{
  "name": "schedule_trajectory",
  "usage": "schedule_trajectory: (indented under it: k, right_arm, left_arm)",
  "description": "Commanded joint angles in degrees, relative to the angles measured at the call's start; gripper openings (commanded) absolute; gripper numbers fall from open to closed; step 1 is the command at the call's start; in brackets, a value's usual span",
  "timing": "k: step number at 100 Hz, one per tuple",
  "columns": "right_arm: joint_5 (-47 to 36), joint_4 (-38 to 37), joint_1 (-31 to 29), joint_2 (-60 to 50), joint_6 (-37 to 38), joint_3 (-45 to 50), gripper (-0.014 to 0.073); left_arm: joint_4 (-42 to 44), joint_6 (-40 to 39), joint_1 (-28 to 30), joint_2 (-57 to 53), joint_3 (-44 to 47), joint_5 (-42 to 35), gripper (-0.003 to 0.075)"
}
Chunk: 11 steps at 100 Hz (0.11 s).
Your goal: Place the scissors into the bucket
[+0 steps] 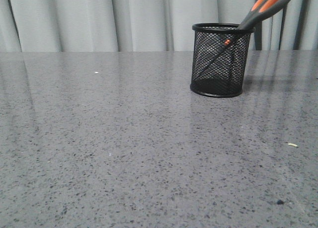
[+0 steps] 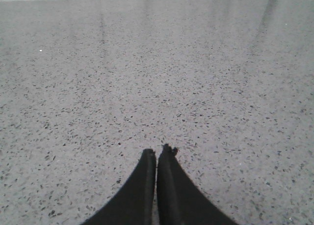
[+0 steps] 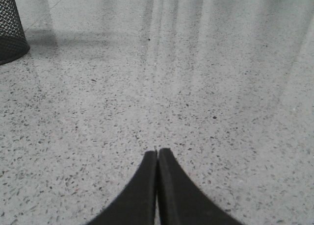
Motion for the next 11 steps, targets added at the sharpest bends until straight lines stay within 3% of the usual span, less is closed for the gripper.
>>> schedule_trajectory:
  k: [1,11]
  right_arm:
    - [-1.7,-0.8,-0.4,-1.3,0.1,0.4,-0.0046]
    - [-1.7,-0.8,-0.4,-1.3,0.1,0.4,-0.0046]
  left_arm:
    - [-0.3,-0.5,0.2,-1.4,2.3,-2.8,-0.0020]
    - [-0.3,-0.5,0.2,-1.4,2.3,-2.8,-0.0020]
